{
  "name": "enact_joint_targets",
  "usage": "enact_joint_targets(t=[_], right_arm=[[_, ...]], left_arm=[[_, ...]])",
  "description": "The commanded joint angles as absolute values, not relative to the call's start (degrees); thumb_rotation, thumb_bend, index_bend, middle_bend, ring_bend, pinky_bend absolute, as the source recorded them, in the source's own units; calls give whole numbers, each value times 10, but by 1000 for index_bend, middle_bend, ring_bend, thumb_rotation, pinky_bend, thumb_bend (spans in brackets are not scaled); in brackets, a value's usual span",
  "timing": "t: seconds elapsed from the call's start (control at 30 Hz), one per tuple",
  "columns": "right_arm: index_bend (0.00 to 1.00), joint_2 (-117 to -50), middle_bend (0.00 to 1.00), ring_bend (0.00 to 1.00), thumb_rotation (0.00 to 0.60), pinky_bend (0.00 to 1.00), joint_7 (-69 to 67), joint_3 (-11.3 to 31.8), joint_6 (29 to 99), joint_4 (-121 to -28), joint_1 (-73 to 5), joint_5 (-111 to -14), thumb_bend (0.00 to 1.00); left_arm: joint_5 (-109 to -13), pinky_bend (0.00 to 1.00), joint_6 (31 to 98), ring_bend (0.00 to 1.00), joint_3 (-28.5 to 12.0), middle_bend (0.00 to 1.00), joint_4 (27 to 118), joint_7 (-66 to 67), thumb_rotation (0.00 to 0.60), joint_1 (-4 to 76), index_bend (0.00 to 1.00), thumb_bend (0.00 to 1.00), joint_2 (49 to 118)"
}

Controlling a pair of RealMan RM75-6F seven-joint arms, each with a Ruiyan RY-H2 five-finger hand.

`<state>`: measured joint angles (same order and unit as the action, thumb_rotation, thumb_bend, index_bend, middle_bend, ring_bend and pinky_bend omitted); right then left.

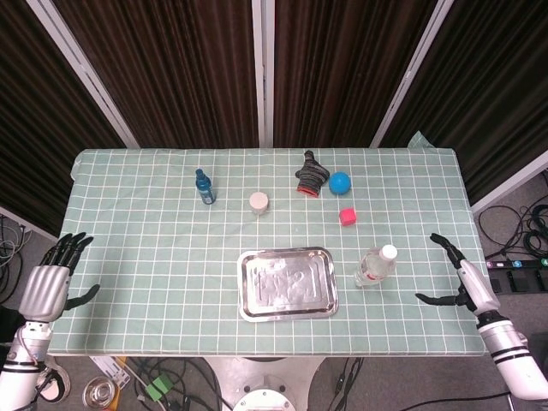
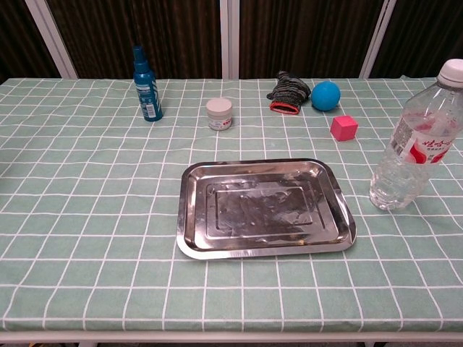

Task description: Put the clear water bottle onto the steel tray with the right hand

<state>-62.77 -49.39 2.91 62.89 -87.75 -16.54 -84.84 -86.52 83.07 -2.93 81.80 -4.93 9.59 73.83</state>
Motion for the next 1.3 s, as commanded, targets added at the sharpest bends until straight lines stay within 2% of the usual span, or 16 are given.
enact_joint_targets(t=[0.03, 0.3, 0.63, 0.77, 0.87, 0.97, 1.1, 1.17, 1.3], right_arm=[[0, -650, 64, 0, 600, 0, -761, 0, 559, -770, -221, -933, 0], [0, -725, 116, 0, 600, 0, -812, -14, 561, -676, -259, -958, 0], [12, -757, 152, 0, 600, 0, -793, -16, 558, -664, -295, -955, 0], [73, -768, 173, 0, 600, 7, -773, -14, 544, -664, -312, -947, 0], [140, -777, 213, 24, 600, 45, -756, -12, 532, -668, -324, -941, 0], [250, -785, 286, 80, 600, 102, -739, -11, 522, -674, -333, -933, 0], [501, -793, 373, 164, 600, 180, -711, -6, 512, -682, -340, -917, 0], [595, -795, 403, 204, 600, 210, -696, -4, 508, -688, -341, -907, 4], [710, -795, 474, 272, 600, 274, -667, 6, 510, -700, -339, -885, 89]], left_arm=[[-865, 190, 829, 87, -30, 180, 812, -53, 600, 97, 162, 239, 740], [-864, 190, 826, 87, -31, 180, 799, -63, 600, 100, 162, 240, 740], [-863, 190, 829, 87, -33, 180, 791, -69, 600, 100, 162, 239, 737], [-863, 190, 827, 87, -32, 180, 787, -71, 600, 100, 162, 240, 739], [-862, 190, 826, 87, -32, 180, 785, -73, 600, 100, 162, 239, 741], [-862, 190, 826, 87, -32, 180, 784, -74, 600, 101, 162, 240, 742], [-861, 190, 825, 87, -33, 180, 783, -77, 600, 101, 162, 240, 743], [-860, 190, 824, 87, -33, 180, 782, -77, 600, 101, 162, 240, 743], [-858, 190, 824, 87, -33, 180, 783, -80, 600, 100, 162, 239, 742]])
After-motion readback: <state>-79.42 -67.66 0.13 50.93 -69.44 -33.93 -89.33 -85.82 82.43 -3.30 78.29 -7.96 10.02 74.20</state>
